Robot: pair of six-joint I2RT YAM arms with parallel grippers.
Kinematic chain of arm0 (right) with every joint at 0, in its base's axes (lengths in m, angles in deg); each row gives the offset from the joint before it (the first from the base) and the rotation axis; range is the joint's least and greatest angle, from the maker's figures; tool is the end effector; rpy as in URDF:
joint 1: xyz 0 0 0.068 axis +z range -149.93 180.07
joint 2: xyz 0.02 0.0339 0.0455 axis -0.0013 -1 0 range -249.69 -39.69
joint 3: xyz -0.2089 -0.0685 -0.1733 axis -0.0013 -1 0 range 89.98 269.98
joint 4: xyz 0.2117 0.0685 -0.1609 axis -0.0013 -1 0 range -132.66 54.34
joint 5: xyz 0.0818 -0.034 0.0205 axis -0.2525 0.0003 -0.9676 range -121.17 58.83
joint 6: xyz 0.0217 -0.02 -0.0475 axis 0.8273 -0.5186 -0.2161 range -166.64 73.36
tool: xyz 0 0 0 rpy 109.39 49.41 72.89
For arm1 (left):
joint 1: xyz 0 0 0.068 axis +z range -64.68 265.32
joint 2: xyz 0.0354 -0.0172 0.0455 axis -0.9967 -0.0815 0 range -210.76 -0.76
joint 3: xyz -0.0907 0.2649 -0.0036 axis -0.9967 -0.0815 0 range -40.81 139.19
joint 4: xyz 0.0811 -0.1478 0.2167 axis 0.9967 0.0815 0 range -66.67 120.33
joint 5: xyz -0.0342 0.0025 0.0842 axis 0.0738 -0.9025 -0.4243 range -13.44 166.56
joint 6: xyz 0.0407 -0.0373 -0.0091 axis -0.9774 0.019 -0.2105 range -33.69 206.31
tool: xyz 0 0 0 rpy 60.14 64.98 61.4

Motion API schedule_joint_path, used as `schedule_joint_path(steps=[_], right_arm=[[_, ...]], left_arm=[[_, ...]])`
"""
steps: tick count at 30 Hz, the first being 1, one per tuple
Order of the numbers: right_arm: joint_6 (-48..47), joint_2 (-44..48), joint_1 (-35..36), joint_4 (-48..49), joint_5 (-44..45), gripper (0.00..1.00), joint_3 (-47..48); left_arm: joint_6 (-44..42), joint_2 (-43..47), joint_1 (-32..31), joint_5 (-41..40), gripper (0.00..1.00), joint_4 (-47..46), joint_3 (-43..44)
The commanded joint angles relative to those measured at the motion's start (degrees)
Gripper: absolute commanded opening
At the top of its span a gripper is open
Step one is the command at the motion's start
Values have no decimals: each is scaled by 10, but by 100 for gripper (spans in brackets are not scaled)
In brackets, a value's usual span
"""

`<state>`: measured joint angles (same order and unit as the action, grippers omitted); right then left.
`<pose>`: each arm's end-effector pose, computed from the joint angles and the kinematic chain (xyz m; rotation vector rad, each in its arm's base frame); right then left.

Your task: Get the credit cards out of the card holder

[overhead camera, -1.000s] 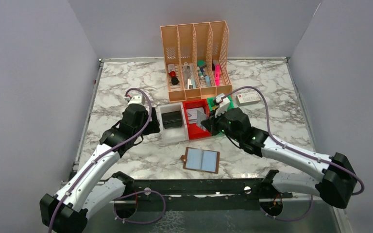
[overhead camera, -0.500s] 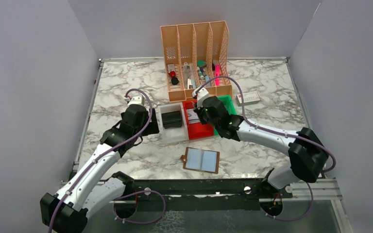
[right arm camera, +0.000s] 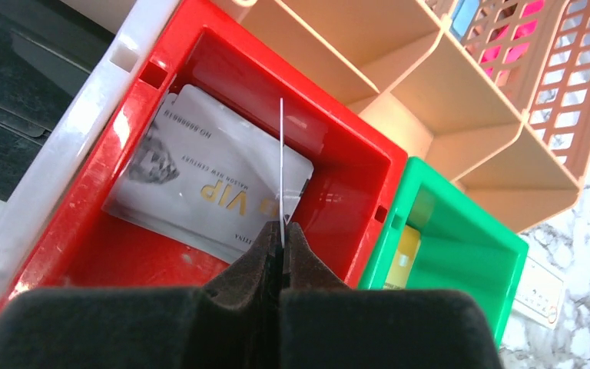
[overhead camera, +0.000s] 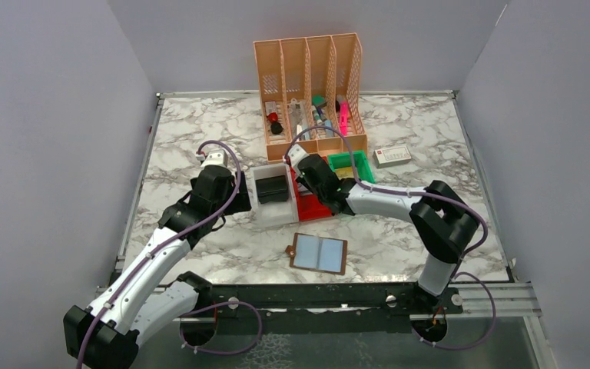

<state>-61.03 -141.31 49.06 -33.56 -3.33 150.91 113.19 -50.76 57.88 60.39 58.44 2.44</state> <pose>0.2725 0.2860 0.1885 -0.9099 1.9611 -0.2005 0.1757 -0.0792 0.2764 -0.1326 2.2687 -0.1758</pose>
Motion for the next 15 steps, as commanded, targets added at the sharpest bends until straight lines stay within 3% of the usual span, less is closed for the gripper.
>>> schedule_joint_path(steps=[1,6,15], right_arm=[[-49,-17,-1,10,8,1,24],[-50,-21,-1,-9,-54,5,24],[-59,-17,-1,-21,-110,25,15]], left_arm=[[-4,5,3,-19,88,0,-6],[-4,0,3,-19,88,0,-5],[-5,-3,3,-18,88,0,-5]])
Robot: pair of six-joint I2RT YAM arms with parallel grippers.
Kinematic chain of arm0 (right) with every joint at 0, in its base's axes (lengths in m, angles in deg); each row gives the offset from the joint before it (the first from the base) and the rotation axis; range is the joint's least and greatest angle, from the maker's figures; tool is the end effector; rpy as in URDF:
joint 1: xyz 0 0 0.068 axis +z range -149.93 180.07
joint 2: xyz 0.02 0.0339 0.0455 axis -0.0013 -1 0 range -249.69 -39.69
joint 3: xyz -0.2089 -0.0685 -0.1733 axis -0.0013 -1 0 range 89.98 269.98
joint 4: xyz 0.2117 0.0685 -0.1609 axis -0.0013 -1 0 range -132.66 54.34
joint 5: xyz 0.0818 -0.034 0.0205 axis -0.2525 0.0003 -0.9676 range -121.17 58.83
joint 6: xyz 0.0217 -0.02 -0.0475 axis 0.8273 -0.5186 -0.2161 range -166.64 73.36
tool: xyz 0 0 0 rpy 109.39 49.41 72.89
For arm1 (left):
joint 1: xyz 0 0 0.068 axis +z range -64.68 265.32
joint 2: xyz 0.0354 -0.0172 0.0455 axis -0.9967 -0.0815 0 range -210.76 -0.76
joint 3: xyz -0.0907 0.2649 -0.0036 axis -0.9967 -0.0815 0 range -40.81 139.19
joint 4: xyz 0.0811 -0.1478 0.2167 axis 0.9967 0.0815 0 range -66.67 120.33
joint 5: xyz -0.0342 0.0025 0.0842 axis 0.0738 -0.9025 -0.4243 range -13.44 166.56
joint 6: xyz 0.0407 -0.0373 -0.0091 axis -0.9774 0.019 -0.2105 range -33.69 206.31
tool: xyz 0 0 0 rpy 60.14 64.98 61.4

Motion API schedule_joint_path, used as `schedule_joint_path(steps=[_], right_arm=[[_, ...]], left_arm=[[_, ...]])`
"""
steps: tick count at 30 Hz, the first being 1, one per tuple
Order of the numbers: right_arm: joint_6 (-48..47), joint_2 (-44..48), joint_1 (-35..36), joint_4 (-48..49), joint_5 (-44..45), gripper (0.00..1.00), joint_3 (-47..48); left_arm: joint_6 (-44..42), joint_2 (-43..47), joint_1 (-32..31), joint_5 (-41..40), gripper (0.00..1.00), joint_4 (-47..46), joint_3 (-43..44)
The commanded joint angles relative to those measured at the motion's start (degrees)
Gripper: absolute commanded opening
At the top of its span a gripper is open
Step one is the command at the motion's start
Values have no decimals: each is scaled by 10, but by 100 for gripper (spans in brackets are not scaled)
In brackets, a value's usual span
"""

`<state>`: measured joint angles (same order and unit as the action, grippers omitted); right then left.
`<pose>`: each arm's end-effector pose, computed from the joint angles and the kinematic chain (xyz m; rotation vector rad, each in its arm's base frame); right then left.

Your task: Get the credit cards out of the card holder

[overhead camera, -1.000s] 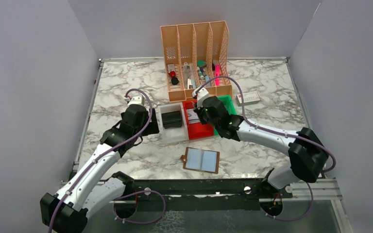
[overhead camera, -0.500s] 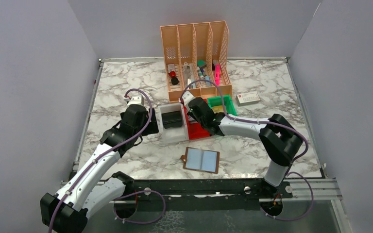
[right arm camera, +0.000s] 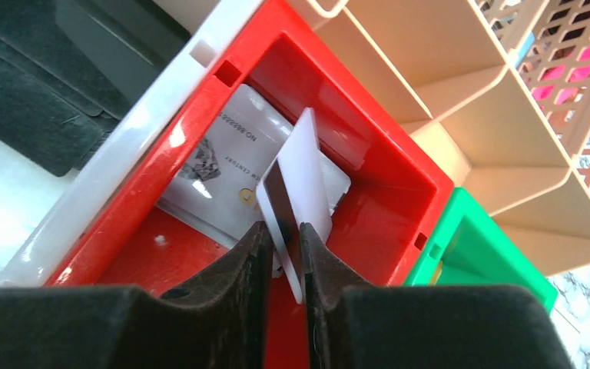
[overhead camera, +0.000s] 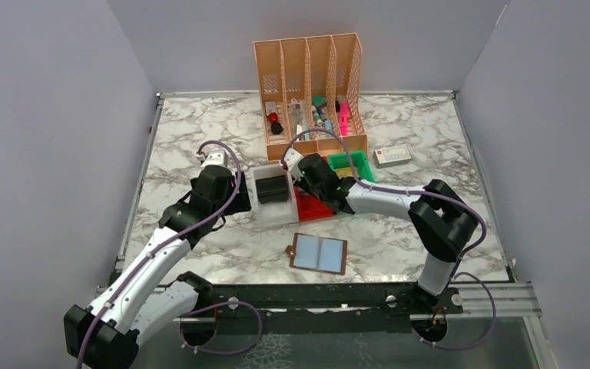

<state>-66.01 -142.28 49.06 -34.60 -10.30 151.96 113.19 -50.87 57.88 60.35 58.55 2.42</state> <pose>0.2726 0.2926 0.1852 -1.0795 1.9296 -0.1268 0.1759 -0.0792 0.2758 -0.1324 2.2723 -0.1727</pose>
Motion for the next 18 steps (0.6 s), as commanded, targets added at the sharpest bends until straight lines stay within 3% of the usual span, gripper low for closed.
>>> schedule_joint_path(steps=[1,18], right_arm=[[-8,-7,-1,-10,-42,25,4],[70,50,-1,37,-15,30,-62]], left_arm=[[-5,-3,3,-16,88,-1,-5],[-6,-18,4,-9,88,-2,-4]])
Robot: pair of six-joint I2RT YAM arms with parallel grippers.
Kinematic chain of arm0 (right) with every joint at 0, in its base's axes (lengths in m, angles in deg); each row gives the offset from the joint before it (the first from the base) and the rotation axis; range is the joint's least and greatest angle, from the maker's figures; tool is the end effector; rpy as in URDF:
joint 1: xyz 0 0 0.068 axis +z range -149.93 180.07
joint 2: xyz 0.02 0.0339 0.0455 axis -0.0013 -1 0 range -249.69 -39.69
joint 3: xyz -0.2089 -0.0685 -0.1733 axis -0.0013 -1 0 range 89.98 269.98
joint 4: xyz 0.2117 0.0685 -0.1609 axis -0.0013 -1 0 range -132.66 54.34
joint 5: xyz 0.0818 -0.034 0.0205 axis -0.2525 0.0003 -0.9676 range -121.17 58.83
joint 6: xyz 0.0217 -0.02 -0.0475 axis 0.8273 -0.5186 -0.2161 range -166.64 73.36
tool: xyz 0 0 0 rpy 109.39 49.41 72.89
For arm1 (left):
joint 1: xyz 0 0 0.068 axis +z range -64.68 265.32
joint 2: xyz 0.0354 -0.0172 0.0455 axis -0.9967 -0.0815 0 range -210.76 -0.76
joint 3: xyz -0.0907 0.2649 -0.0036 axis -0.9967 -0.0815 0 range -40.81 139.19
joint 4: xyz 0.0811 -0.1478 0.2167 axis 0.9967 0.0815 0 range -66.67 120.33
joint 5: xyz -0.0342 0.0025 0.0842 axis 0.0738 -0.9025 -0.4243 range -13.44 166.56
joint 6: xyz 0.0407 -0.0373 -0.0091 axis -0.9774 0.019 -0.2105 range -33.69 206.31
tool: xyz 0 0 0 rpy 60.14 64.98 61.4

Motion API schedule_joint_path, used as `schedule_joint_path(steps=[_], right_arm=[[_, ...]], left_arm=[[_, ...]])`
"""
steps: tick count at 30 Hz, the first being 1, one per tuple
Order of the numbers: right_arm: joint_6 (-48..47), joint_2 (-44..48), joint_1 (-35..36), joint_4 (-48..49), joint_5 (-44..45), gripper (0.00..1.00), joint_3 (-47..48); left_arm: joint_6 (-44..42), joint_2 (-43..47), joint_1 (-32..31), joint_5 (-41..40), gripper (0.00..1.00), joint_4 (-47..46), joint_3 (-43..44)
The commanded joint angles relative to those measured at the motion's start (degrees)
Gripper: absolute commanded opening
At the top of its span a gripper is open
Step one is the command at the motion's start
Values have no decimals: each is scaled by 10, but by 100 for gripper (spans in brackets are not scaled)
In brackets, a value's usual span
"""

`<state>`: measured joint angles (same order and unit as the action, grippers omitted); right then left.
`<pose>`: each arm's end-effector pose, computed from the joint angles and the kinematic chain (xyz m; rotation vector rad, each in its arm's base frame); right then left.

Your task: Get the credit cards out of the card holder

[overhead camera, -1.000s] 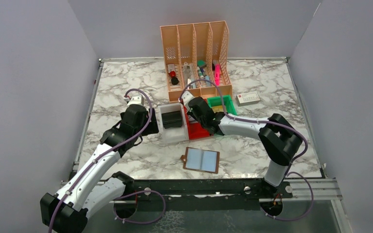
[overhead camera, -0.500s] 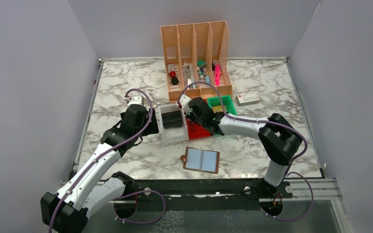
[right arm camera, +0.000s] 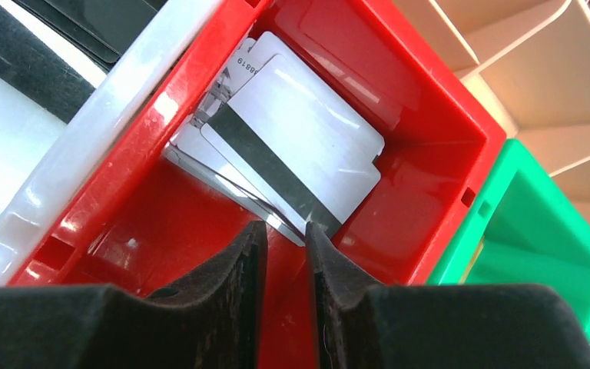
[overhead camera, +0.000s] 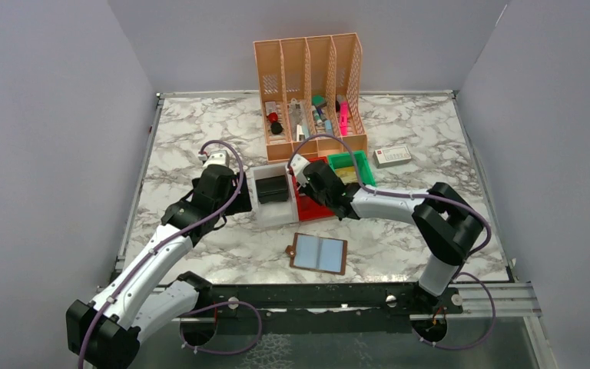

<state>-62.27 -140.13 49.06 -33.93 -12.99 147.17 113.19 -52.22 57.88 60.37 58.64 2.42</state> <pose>0.2596 0.2802 0.1733 -1.0643 1.9855 -0.0538 0.1791 -0.0809 0.2716 -0.1287 2.2952 -0.1592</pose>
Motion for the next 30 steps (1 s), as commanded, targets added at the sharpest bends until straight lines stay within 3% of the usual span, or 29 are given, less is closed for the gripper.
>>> schedule_joint_path(steps=[1,6,14,19,30], right_arm=[[42,33,-1,35,17,30,-19],[153,67,-1,4,57,34,-16],[296,103,-1,-37,36,32,-35],[342,86,-1,-51,-1,20,-35],[361,-16,-23,-82,12,20,44]], left_arm=[[-6,-5,4,-10,88,-2,-4],[-6,-10,3,-9,88,-3,-4],[-7,-10,4,-8,88,-2,-4],[-6,-8,4,-8,88,-2,-4],[-6,-5,4,-5,88,-2,-5]])
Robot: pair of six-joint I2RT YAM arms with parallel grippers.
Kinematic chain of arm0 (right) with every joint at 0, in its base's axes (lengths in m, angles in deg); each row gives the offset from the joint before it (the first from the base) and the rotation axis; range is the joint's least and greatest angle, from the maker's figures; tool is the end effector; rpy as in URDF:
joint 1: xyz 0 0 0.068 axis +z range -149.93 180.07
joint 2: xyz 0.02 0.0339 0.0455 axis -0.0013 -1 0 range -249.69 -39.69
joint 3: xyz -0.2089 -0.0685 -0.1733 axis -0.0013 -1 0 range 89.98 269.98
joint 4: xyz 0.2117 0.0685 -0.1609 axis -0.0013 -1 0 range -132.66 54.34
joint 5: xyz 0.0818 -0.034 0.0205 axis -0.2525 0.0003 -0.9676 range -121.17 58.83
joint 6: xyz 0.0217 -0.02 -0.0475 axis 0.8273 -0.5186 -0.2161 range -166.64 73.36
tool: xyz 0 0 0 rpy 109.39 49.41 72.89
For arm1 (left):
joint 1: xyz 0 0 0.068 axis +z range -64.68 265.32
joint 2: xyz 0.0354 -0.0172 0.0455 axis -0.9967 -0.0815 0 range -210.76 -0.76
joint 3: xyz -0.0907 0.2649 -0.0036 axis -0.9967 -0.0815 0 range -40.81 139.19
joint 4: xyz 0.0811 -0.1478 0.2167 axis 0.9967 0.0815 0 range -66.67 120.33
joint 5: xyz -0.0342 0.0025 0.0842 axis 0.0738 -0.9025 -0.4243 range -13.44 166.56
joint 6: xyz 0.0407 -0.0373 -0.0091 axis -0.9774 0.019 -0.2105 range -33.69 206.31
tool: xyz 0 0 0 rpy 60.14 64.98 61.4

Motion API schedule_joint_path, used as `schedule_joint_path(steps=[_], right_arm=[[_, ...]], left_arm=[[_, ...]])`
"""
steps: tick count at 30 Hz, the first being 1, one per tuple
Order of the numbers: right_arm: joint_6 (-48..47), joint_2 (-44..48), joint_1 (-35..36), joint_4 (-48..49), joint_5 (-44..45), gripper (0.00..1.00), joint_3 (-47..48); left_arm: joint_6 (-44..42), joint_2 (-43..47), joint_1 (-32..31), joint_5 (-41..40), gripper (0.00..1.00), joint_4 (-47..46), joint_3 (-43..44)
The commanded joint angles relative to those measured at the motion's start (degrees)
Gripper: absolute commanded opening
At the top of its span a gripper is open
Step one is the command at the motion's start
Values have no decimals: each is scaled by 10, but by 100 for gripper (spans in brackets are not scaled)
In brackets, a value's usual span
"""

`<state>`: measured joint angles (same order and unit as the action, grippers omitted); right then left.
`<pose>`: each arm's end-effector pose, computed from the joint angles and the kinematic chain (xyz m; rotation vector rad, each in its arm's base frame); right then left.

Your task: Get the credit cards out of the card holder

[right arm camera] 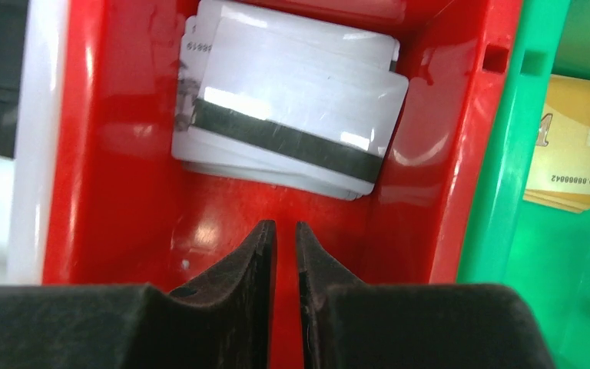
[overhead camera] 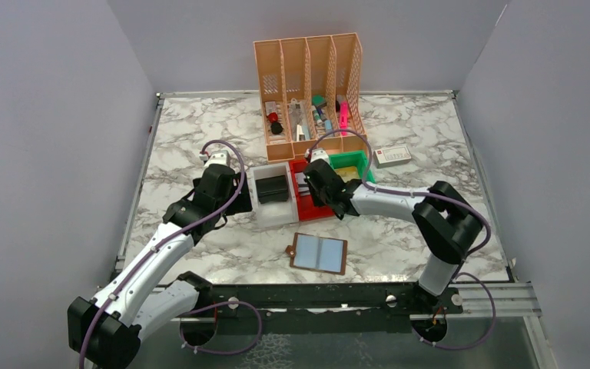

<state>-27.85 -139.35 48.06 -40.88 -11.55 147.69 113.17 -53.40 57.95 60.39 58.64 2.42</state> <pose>0.2594 0.2687 0.1716 -0.4353 2.2986 0.1670 0.1821 -0.0822 0.2679 -0.1266 2.3139 -0.1472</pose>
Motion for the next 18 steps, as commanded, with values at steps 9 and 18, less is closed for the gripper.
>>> schedule_joint_path(steps=[9,18], right_arm=[[3,-58,-25,-27,9,20,93],[-2,-40,-30,-10,-10,21,72]], left_arm=[[-4,6,4,-7,88,-2,-5],[-5,-5,3,-4,88,-2,-4]])
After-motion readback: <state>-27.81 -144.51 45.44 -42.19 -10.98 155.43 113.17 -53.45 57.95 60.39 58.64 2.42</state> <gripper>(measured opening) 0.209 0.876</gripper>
